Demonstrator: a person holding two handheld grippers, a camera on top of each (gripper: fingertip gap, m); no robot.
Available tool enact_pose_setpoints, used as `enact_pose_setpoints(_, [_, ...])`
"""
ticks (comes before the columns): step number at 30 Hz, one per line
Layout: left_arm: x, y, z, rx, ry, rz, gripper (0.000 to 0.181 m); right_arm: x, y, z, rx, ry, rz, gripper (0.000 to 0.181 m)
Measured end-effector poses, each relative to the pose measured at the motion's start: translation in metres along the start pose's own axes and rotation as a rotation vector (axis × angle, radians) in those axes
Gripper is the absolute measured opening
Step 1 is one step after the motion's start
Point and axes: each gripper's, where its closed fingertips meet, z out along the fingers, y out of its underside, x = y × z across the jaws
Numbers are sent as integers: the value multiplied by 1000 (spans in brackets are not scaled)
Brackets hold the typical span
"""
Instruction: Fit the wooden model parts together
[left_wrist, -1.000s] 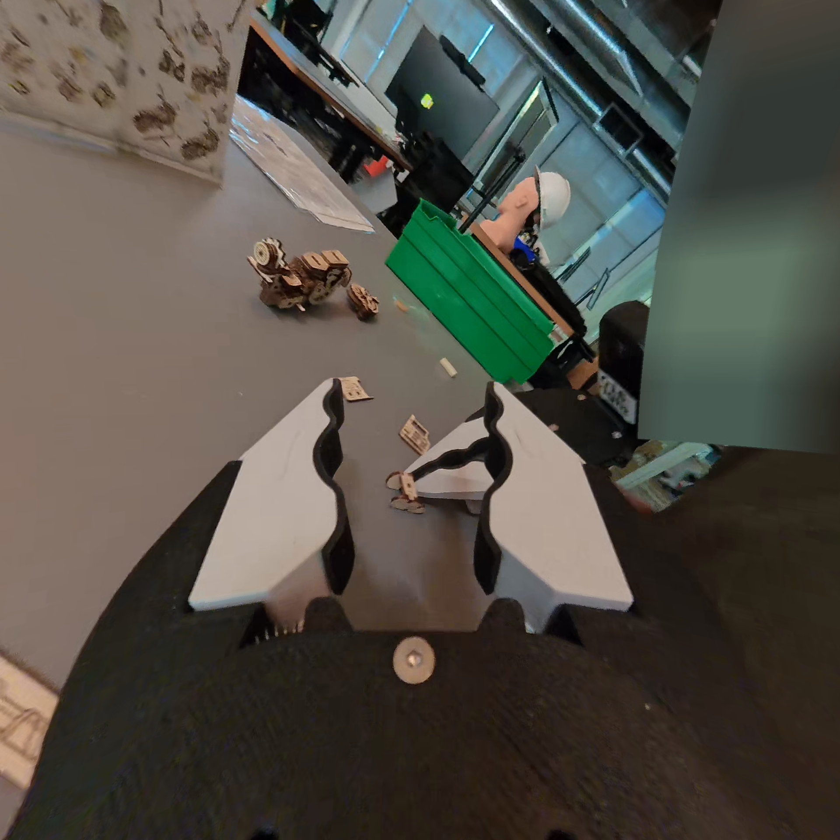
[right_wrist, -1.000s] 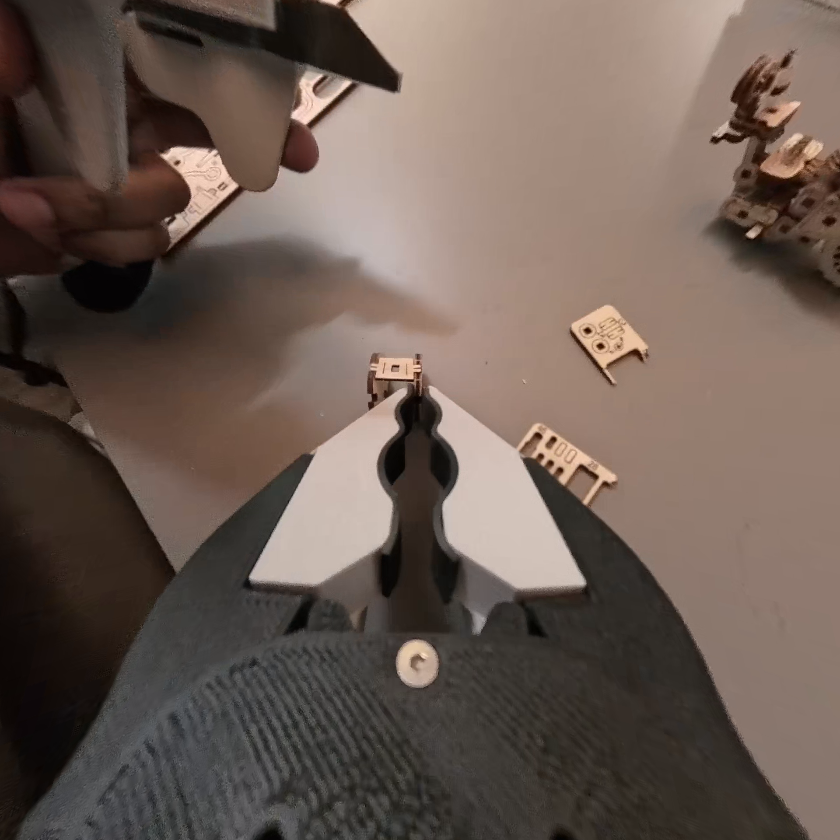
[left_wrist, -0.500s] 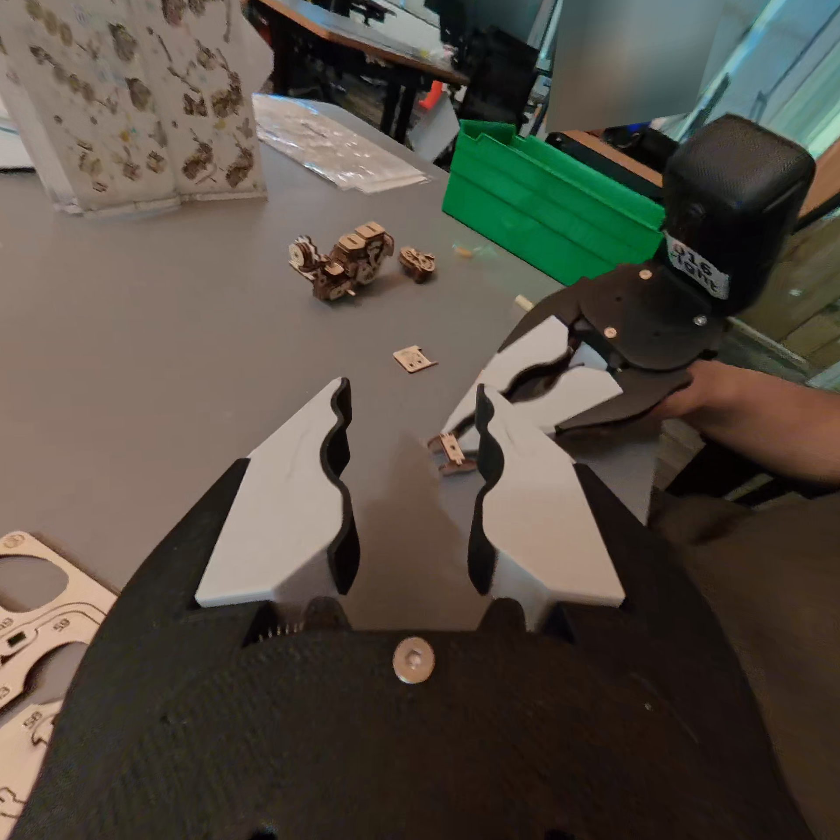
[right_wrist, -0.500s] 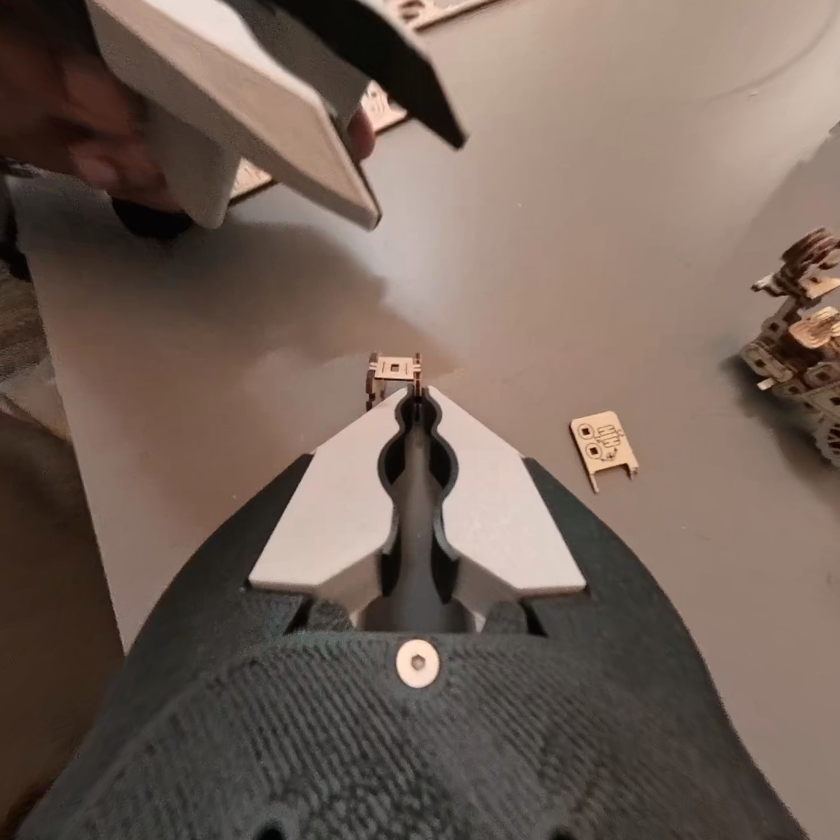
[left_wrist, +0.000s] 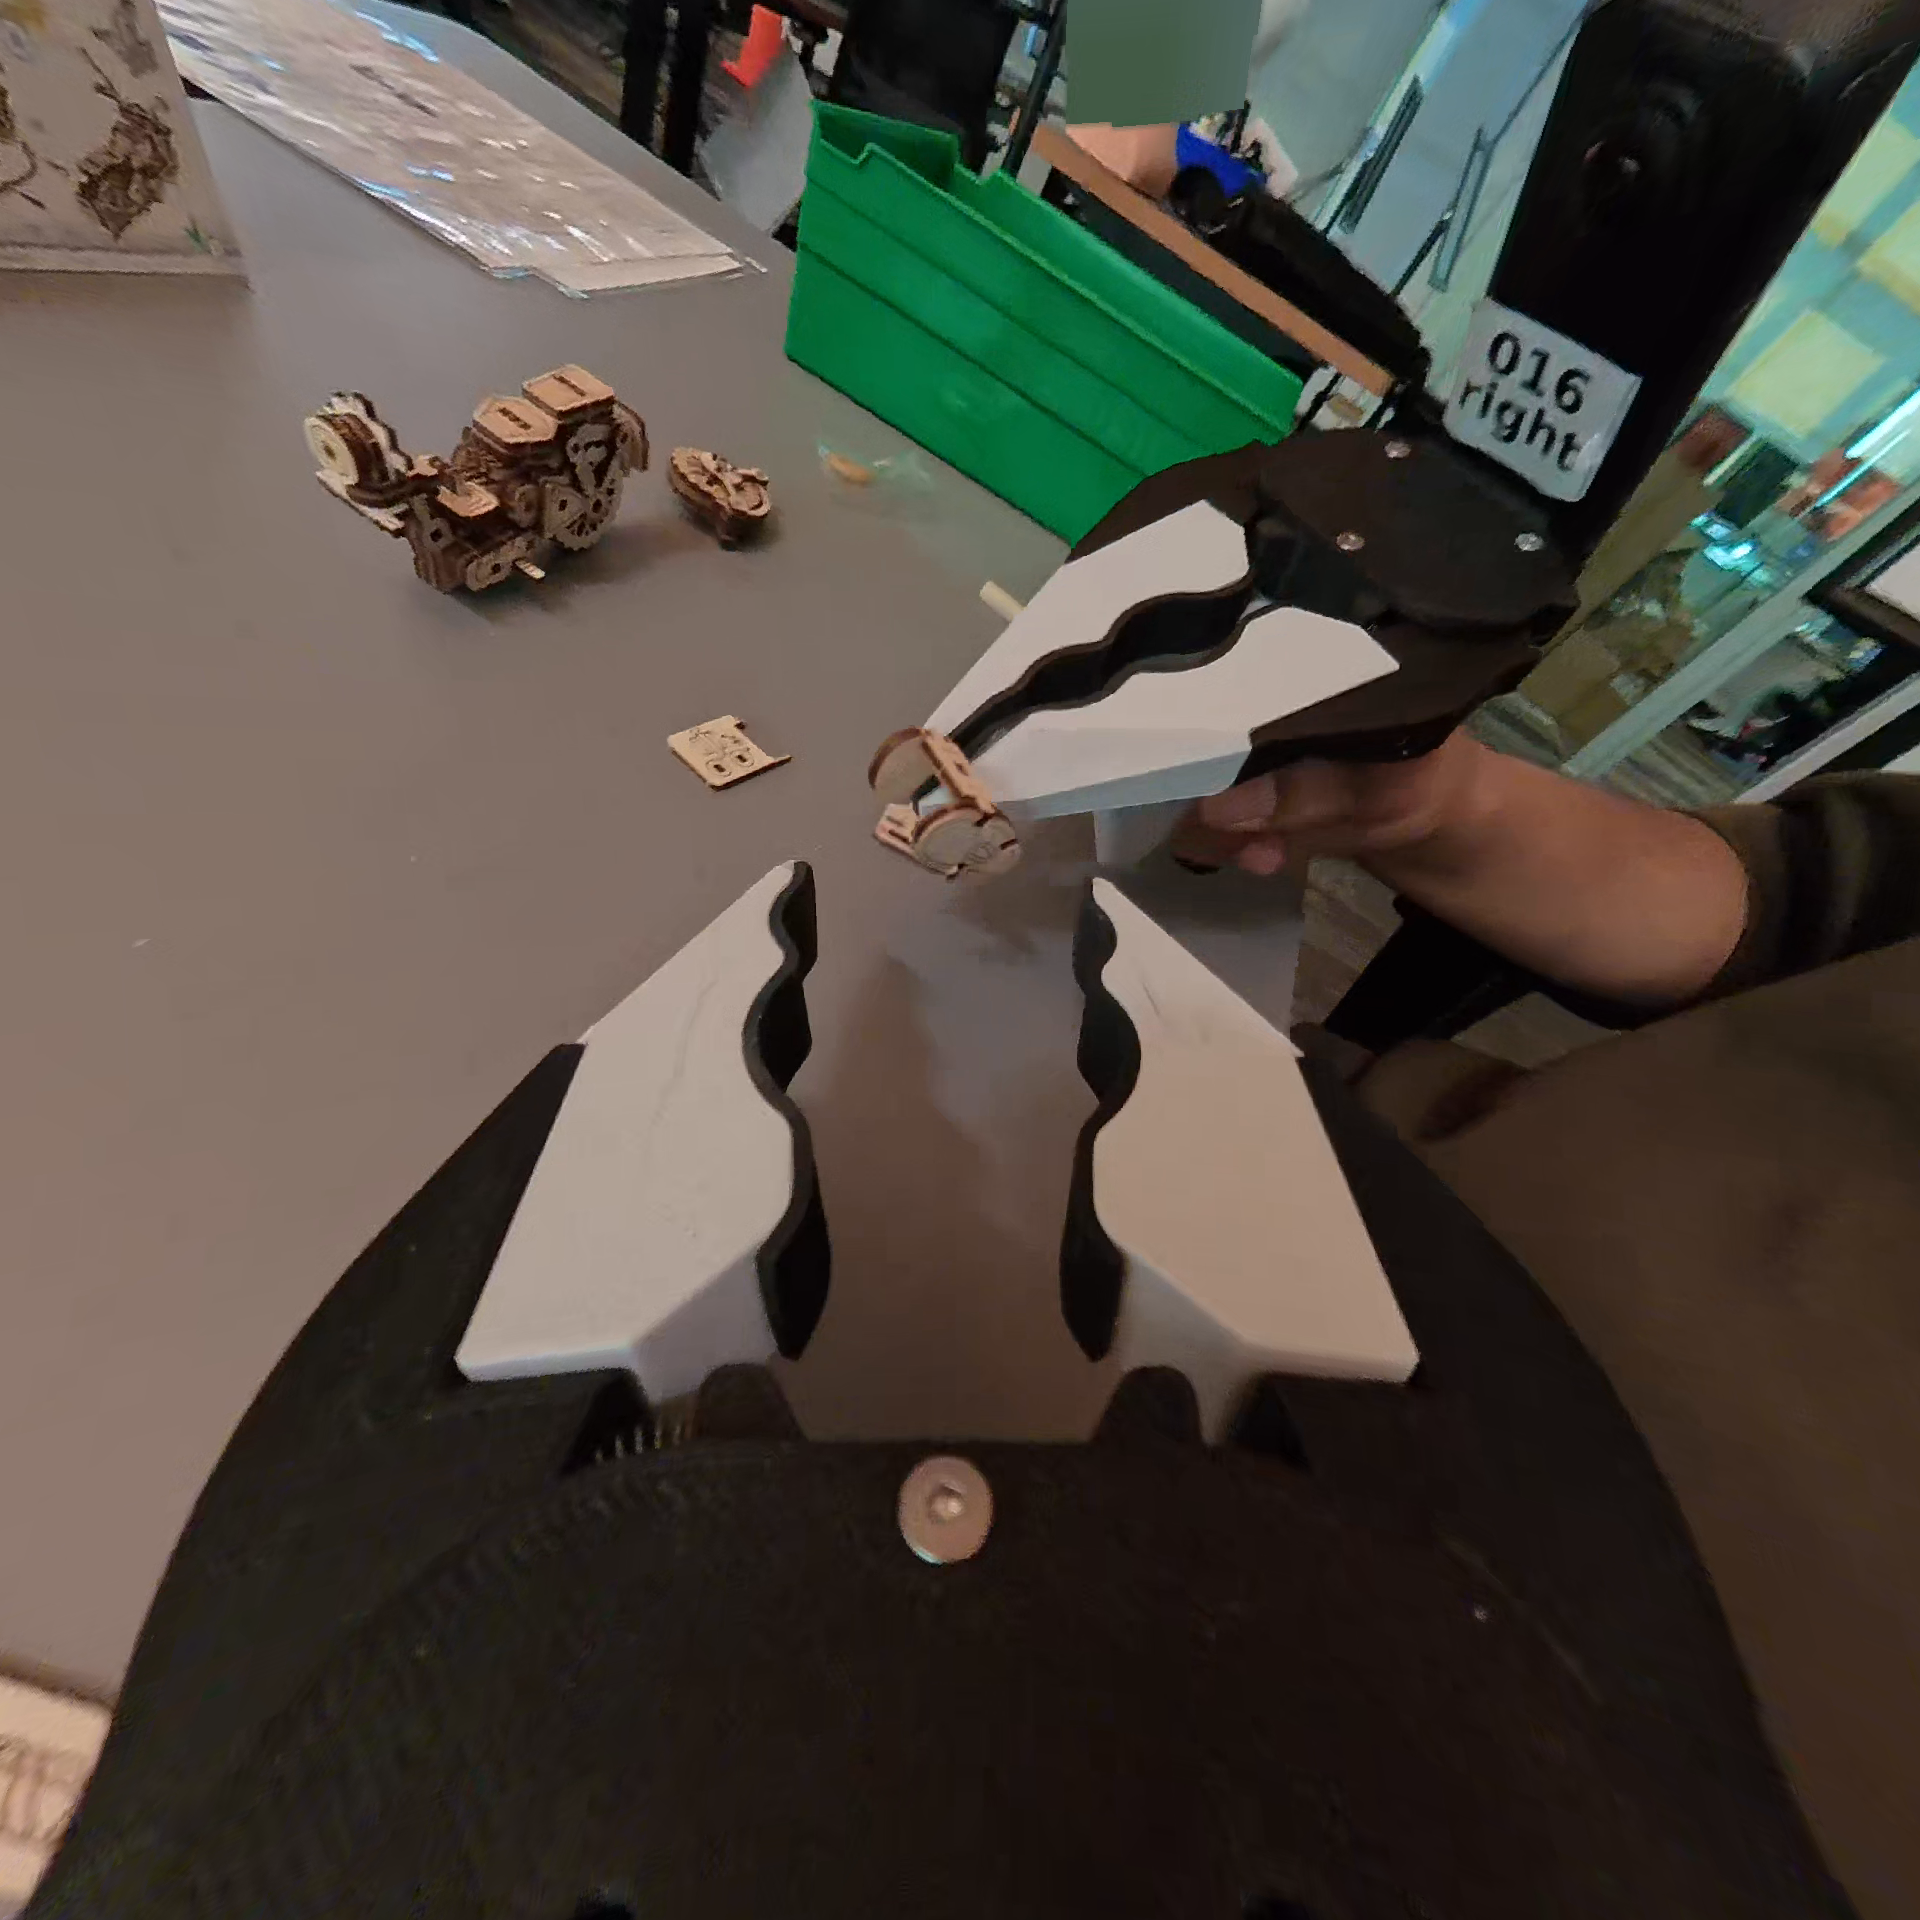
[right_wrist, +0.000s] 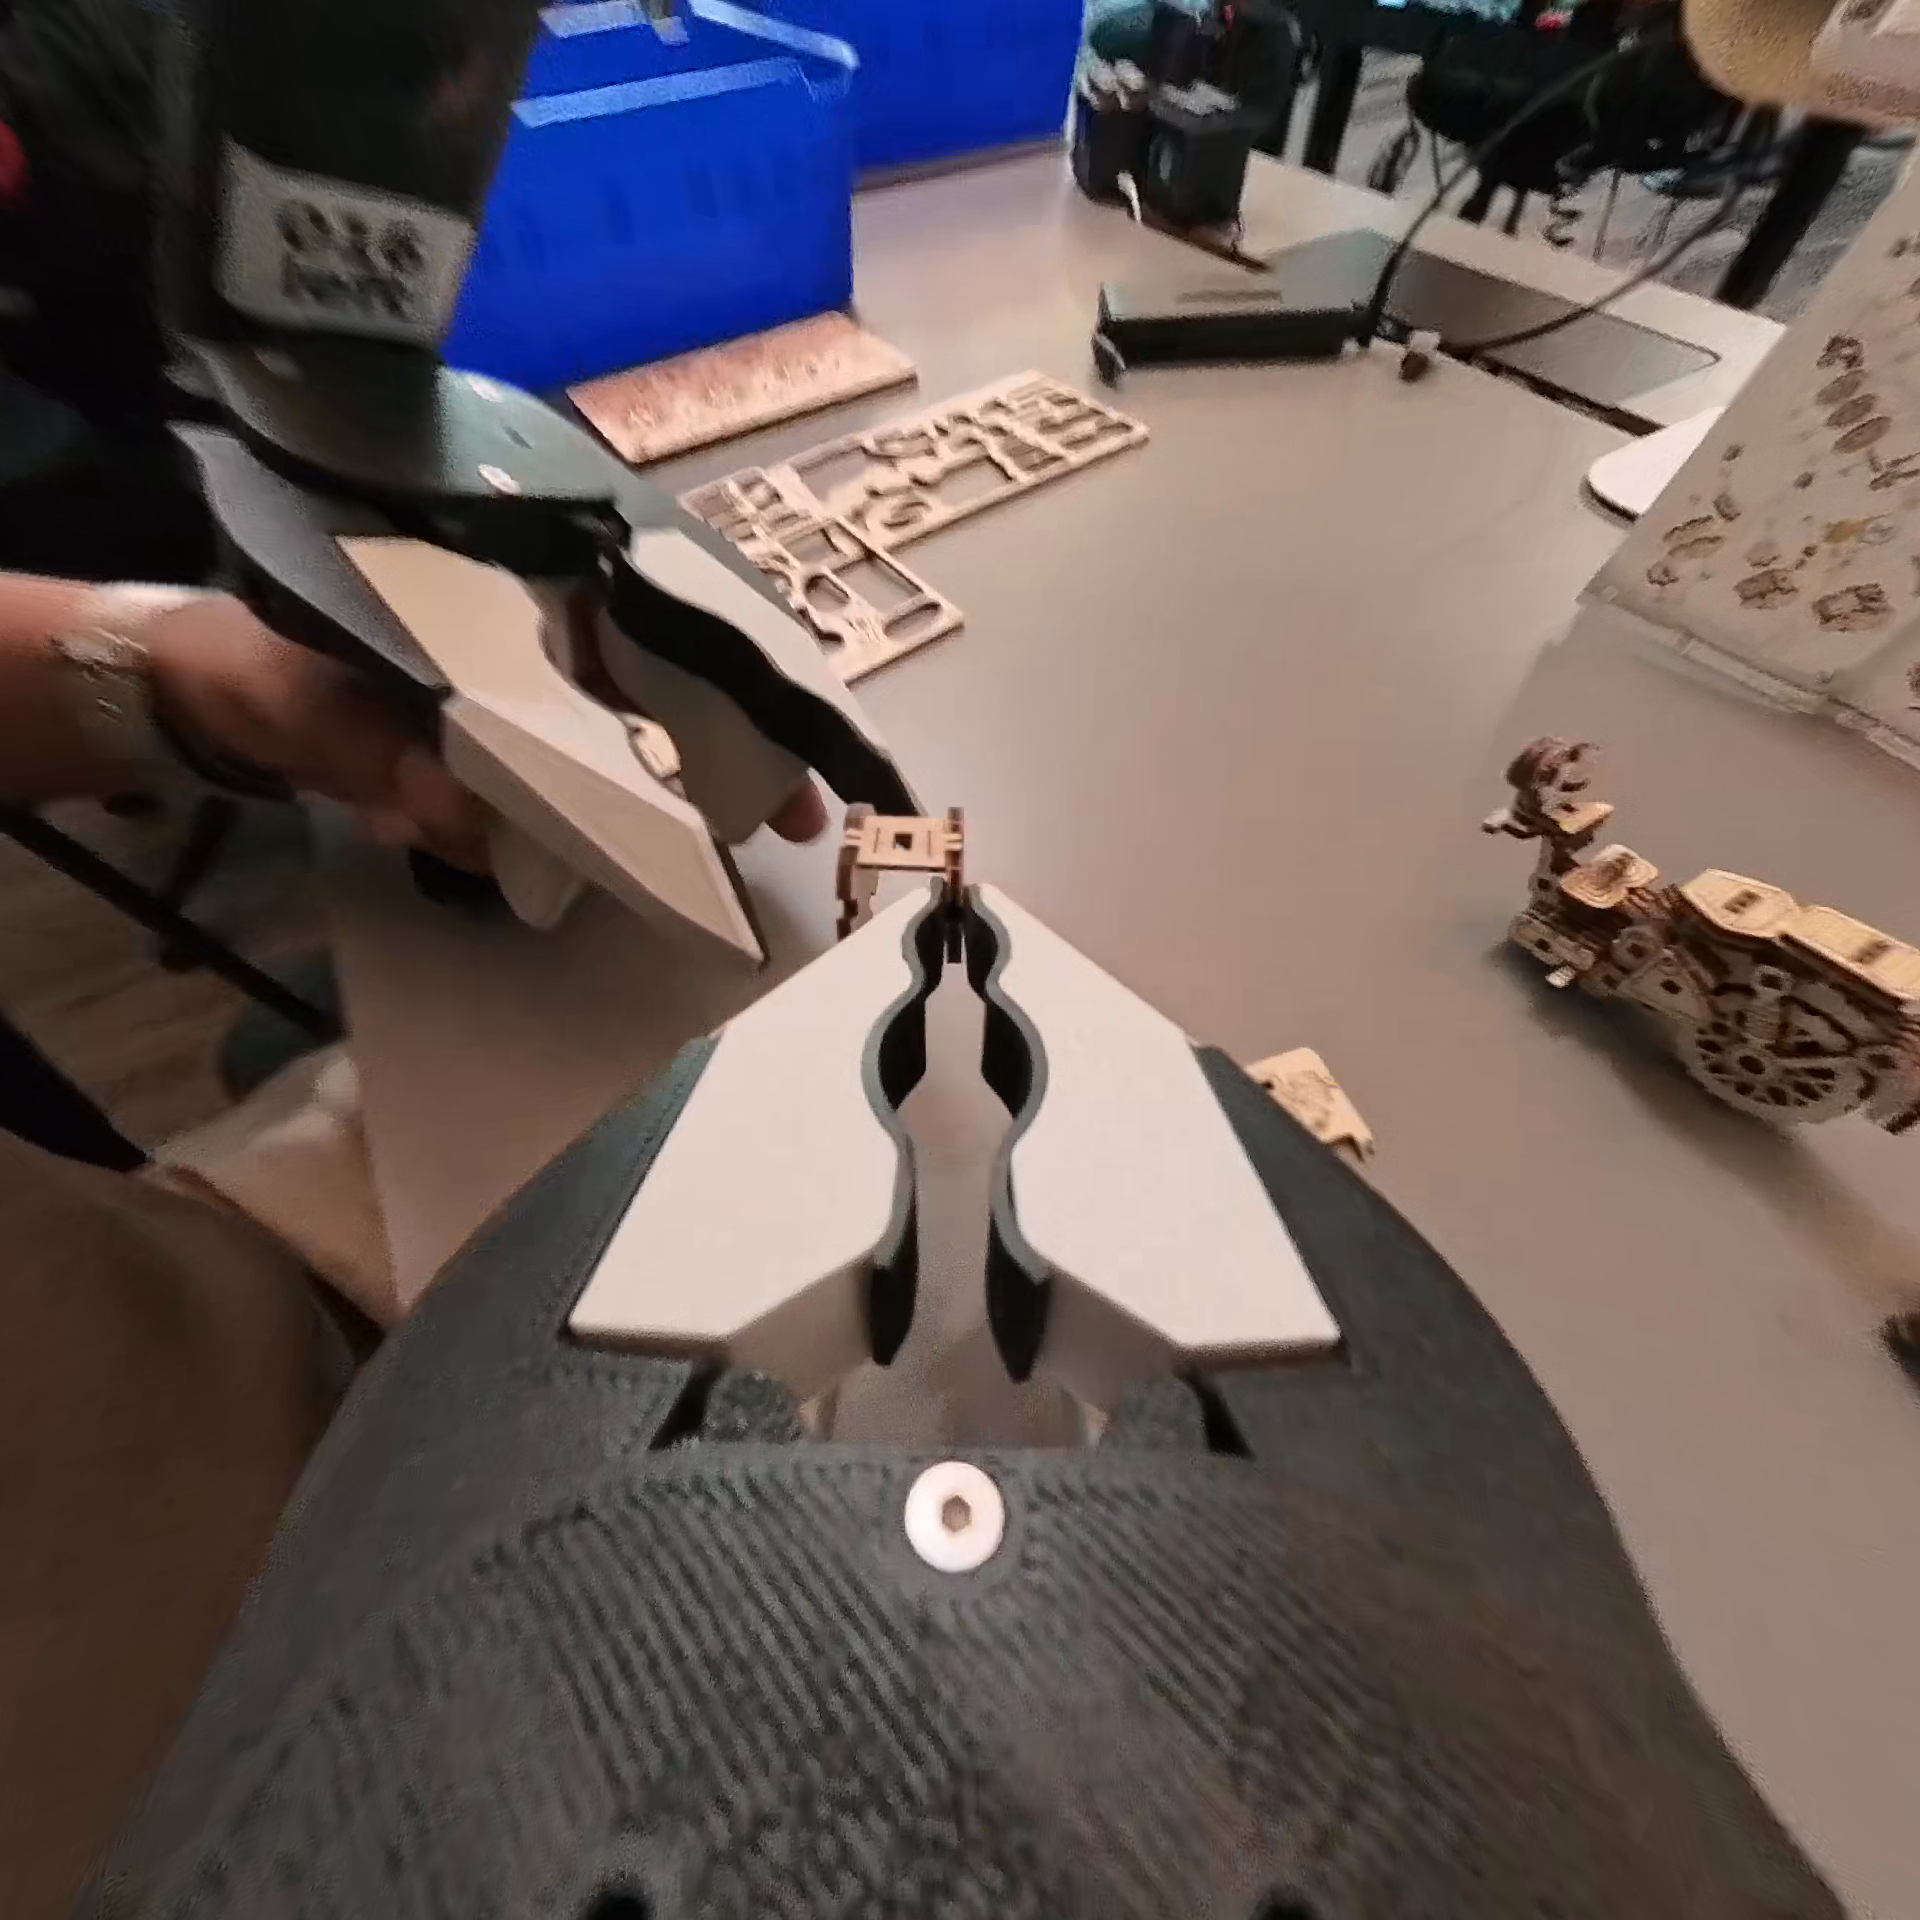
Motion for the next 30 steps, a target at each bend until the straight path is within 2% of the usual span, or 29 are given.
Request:
enact_pose_setpoints(3, [14,-6,2,37,88,-44,45,-6,-11,-6,75,-56,55,1])
enact_pose_setpoints(9, [21,-15,-1,79,171,-69,16,-11,-13,-8,110,-117,99,1])
enact_pose_setpoints(14, [25,-18,-4,75,259,-129,6,-6,-12,-10,108,-98,105,1])
enact_pose_setpoints(21, [28,-17,-5,66,273,-108,1,-7,-13,-12,111,-116,124,1])
enact_pose_setpoints(26, [41,-25,-14,93,435,-223,1,-19,-23,-20,163,-272,227,0])
enact_pose_setpoints(30, [51,-28,-19,105,507,-226,1,-29,-28,-26,186,-450,406,0])
